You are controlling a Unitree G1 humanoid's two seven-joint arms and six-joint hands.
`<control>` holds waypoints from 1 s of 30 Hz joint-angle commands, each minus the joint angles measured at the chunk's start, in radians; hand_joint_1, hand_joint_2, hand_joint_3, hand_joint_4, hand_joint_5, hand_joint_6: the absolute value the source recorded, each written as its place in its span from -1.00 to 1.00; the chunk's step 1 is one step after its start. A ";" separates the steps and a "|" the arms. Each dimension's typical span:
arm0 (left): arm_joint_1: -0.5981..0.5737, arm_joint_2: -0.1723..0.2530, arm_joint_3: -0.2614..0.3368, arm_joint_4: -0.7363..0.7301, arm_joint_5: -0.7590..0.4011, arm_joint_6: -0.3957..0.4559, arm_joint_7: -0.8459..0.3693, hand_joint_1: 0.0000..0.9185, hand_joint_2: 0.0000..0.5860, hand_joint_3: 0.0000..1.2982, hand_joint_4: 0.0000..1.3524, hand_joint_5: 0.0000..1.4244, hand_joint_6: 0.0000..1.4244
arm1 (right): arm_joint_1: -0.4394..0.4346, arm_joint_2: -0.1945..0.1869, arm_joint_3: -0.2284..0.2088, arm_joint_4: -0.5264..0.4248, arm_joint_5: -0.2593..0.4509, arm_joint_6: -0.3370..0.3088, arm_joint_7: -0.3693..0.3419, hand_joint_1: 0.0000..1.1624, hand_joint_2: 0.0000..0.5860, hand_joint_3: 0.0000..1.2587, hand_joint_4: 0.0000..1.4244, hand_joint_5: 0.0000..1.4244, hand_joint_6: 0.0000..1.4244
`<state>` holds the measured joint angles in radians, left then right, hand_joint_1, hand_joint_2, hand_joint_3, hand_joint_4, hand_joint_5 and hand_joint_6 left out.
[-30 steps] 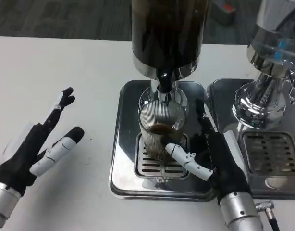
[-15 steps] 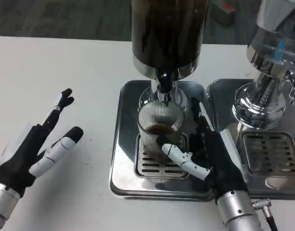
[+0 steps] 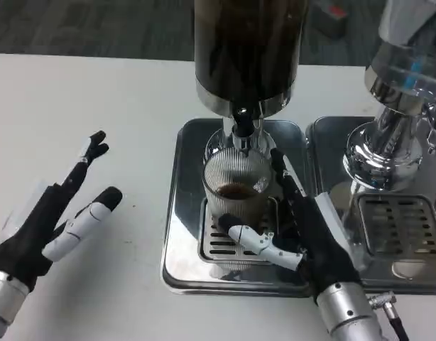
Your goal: Grasp the cup under the faucet to collect the drink, then remove the cup.
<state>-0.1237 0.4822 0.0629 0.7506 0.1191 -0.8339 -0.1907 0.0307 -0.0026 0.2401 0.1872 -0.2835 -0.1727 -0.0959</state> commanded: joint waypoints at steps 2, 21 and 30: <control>0.021 0.012 0.008 -0.018 -0.012 0.015 -0.006 -1.00 -0.55 -1.00 -1.00 -1.00 -1.00 | -0.004 0.002 0.002 -0.006 -0.008 0.047 0.006 0.28 -0.54 -1.00 -1.00 -1.00 -1.00; 0.060 0.010 0.024 -0.053 -0.014 0.031 0.006 -1.00 -0.54 -1.00 -1.00 -1.00 -1.00 | -0.066 0.038 -0.009 0.070 0.021 0.061 0.004 0.34 -0.51 -1.00 -1.00 -0.95 -0.82; 0.068 0.008 0.034 -0.064 -0.014 0.038 0.005 -1.00 -0.54 -1.00 -1.00 -1.00 -1.00 | -0.062 0.033 0.004 0.074 0.007 0.061 0.009 0.40 -0.53 -1.00 -0.95 -0.90 -0.78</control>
<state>-0.0720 0.4876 0.0896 0.6978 0.1172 -0.8108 -0.1903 -0.0425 0.0313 0.2290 0.2359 -0.2709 -0.1329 -0.1000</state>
